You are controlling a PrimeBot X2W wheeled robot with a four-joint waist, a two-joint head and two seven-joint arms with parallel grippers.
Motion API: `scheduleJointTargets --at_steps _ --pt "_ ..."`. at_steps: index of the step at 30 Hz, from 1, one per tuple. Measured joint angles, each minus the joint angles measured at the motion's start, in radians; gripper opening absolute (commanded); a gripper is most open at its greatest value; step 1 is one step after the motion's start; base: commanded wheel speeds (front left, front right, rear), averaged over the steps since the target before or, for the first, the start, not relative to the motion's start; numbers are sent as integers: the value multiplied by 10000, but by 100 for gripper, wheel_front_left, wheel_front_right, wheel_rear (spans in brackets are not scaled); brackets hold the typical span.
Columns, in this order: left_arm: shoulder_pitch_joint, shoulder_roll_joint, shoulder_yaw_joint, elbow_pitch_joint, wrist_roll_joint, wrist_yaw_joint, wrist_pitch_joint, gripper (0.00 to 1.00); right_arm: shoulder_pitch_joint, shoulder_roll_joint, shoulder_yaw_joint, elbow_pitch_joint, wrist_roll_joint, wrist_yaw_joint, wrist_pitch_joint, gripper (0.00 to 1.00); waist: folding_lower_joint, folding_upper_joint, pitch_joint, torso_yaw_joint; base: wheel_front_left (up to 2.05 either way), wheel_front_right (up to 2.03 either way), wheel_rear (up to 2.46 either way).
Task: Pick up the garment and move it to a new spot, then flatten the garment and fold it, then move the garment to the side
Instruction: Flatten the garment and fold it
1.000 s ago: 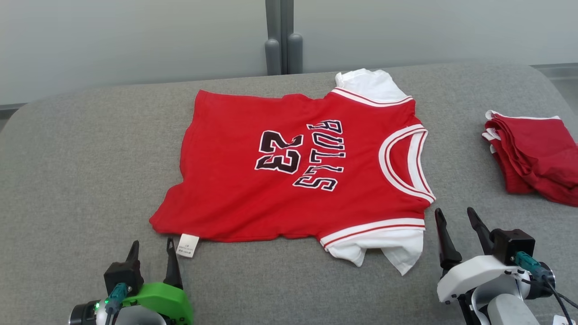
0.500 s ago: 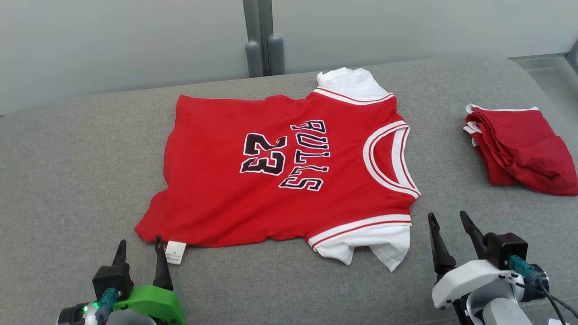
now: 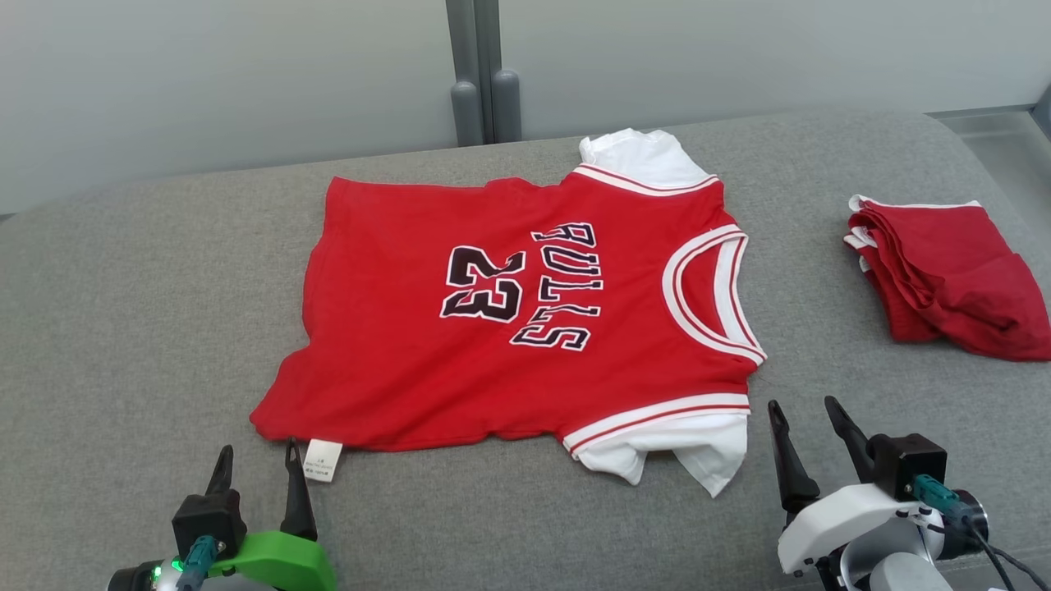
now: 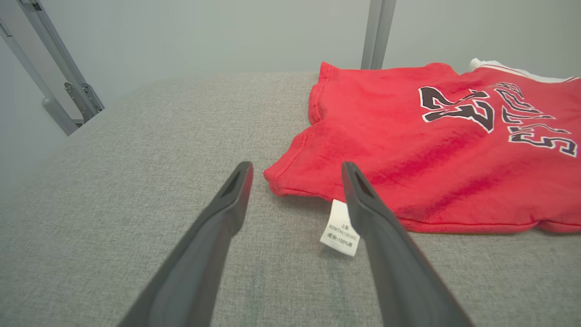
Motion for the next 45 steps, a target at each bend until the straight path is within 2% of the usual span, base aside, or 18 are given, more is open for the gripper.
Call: scheduleJointTargets --at_steps 16,23,24,25,26,27,31,33,41,45 --pt "36 2 -307 198 -439 73 2 100 313 -270 1860 627 153 0 0 100 0 0 499 161 0 0 0" --pt "-141 0 -351 337 -587 142 0 100 35 -343 2255 1118 247 2 2 98 0 0 669 286 0 0 0" --pt "-148 0 -351 336 -587 142 0 100 -5 -349 2324 1156 255 0 0 51 0 0 693 300 0 0 0" --pt "-149 0 -345 341 -587 142 0 100 -35 -362 2395 1202 261 2 0 51 0 0 719 312 0 0 0" --pt "-162 -2 -322 362 -614 144 0 100 -58 -376 2429 1250 303 2 0 31 0 0 748 320 0 0 0" --pt "-189 -2 -280 384 -650 178 0 100 -77 -405 2452 1283 339 2 2 0 0 0 779 324 0 0 0" --pt "-454 0 -109 407 -637 165 0 100 -85 -650 2541 1275 520 2 0 0 0 0 908 295 0 0 0" --pt "-560 2 15 389 -786 -102 0 100 -82 -825 2516 1214 527 2 0 0 0 0 968 251 0 0 0" --pt "-1055 2 581 836 -769 -642 0 100 -43 -1181 2522 1011 698 2 0 0 0 0 1283 -26 0 0 0" --pt "-1276 2 721 965 -884 -665 0 100 -46 -1262 2552 930 734 4 0 0 0 0 1442 -170 0 0 0"
